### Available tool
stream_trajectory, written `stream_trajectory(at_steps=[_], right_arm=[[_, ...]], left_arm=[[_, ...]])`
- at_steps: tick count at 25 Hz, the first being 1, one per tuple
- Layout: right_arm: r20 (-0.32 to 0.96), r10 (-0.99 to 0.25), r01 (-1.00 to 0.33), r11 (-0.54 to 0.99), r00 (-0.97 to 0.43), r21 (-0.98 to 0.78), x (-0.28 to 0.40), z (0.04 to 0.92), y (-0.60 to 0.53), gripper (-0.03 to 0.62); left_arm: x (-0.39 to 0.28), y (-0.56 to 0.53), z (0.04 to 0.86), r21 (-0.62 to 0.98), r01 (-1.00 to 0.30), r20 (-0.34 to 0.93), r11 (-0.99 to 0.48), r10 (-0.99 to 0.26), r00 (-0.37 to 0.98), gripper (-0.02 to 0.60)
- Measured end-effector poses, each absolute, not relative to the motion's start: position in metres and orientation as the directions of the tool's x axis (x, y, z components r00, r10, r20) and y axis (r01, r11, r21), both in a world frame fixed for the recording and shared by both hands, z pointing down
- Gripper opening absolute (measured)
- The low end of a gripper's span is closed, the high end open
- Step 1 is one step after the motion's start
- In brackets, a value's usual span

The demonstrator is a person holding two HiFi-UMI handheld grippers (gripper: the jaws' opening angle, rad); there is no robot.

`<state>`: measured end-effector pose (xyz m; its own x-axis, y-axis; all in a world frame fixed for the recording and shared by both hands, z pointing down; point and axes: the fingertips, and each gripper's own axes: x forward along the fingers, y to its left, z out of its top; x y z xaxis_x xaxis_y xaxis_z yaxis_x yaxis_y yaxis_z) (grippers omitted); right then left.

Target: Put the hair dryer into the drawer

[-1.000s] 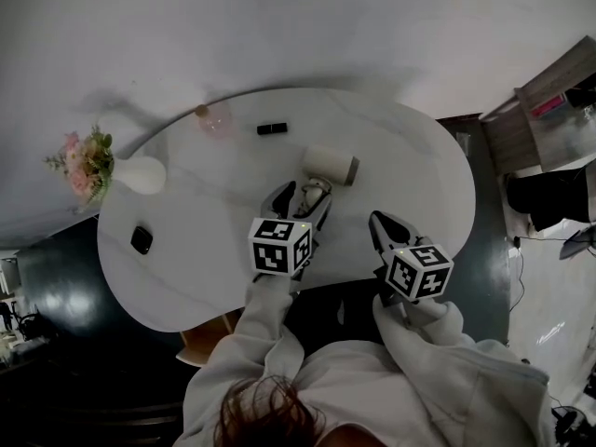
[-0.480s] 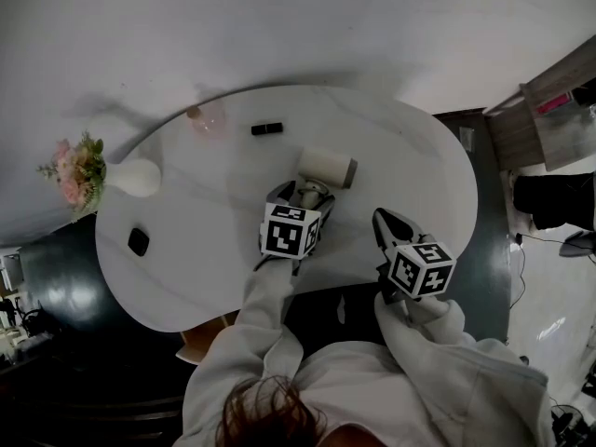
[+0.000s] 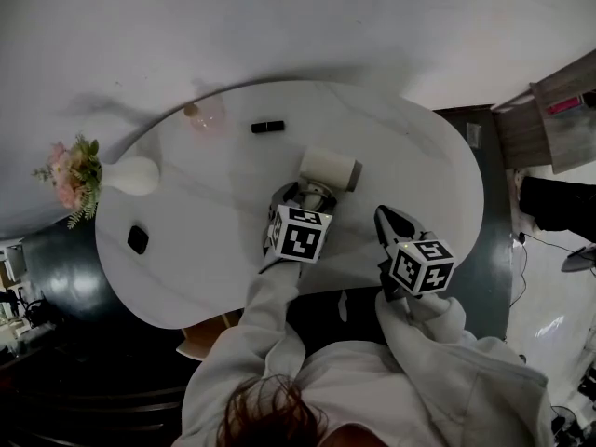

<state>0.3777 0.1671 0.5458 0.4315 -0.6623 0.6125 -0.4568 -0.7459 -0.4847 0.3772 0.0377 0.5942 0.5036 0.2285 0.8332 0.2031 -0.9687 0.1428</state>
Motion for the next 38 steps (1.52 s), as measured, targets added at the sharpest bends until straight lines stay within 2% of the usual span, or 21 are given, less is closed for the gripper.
stream_trajectory(at_steps=[7, 8, 9, 12, 22, 30, 38], right_arm=[[0.621, -0.664, -0.464, -0.742, 0.416, -0.484, 0.380, 0.551, 0.168, 0.049], [0.621, -0.666, -0.466, -0.741, 0.413, -0.485, 0.380, 0.551, 0.168, 0.049], [0.621, -0.669, -0.469, -0.738, 0.409, -0.486, 0.379, 0.551, 0.167, 0.049], [0.616, -0.680, -0.481, -0.726, 0.397, -0.491, 0.379, 0.551, 0.163, 0.049], [0.620, -0.702, -0.516, -0.698, 0.351, -0.497, 0.381, 0.556, 0.149, 0.049], [0.621, -0.686, -0.531, -0.711, 0.378, -0.462, 0.375, 0.544, 0.146, 0.049], [0.614, -0.698, -0.564, -0.693, 0.369, -0.450, 0.352, 0.532, 0.116, 0.049]], left_arm=[[0.378, 0.037, 0.595, 0.109, 0.201, 0.837, -0.973, 0.199, 0.510, 0.343], [0.379, 0.039, 0.594, 0.101, 0.216, 0.835, -0.971, 0.201, 0.512, 0.327], [0.379, 0.041, 0.594, 0.096, 0.235, 0.833, -0.967, 0.207, 0.513, 0.269], [0.378, 0.042, 0.592, 0.104, 0.255, 0.826, -0.961, 0.227, 0.516, 0.238], [0.375, 0.045, 0.587, 0.122, 0.254, 0.788, -0.959, 0.249, 0.563, 0.229], [0.368, 0.038, 0.574, 0.196, 0.241, 0.727, -0.950, 0.306, 0.615, 0.229], [0.337, 0.001, 0.548, 0.195, 0.185, 0.683, -0.963, 0.269, 0.679, 0.225]])
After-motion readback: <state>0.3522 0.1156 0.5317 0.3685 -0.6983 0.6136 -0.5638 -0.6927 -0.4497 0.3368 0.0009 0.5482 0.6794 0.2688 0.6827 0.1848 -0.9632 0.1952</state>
